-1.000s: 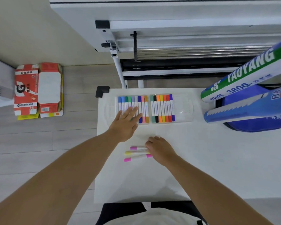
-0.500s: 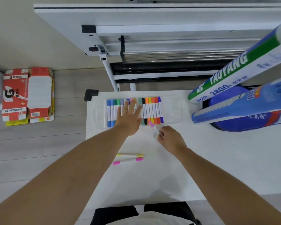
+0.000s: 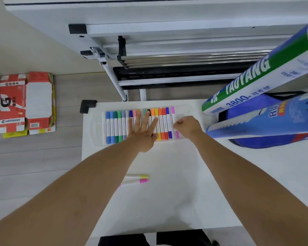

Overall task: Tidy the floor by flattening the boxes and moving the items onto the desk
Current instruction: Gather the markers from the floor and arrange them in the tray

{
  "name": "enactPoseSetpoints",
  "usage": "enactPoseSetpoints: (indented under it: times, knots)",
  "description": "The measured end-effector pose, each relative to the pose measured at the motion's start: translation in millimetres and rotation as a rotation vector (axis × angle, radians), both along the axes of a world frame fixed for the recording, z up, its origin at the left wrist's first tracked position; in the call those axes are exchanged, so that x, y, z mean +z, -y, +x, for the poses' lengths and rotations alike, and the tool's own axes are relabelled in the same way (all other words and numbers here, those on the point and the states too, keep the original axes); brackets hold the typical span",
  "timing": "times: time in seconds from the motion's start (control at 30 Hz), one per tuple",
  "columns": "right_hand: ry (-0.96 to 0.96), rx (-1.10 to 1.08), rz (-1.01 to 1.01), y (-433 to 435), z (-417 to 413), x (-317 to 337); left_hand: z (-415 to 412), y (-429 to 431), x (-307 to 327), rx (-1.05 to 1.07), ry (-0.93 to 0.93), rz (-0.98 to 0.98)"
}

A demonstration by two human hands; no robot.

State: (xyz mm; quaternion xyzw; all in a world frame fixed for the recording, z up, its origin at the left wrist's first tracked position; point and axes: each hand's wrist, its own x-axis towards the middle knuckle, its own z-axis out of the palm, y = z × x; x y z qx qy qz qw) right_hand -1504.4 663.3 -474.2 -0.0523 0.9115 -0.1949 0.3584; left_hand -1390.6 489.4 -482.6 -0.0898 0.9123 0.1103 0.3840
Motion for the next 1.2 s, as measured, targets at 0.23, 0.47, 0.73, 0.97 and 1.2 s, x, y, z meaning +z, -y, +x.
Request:
enactPoseSetpoints:
  times: [0.23, 0.47, 0.73, 0.97, 1.2]
  knots:
    - [0.036, 0.009, 0.068, 9, -5, -10, -3, 1, 2, -0.017, 0.050, -0.002]
    - [0.009, 0.071, 0.112, 13, -12, -11, -2, 2, 0, -0.016, 0.040, 0.003]
    - [-0.035, 0.008, 0.072, 9, -3, -13, -1, 3, -2, -0.027, 0.022, 0.008]
    - [-0.179, 0.022, 0.119, 3, 31, 1, 3, 6, 1, -0.053, -0.021, 0.027]
    - [-0.277, 0.424, -0.031, 24, 112, 36, 62, 52, 14, -0.191, -0.295, 0.020]
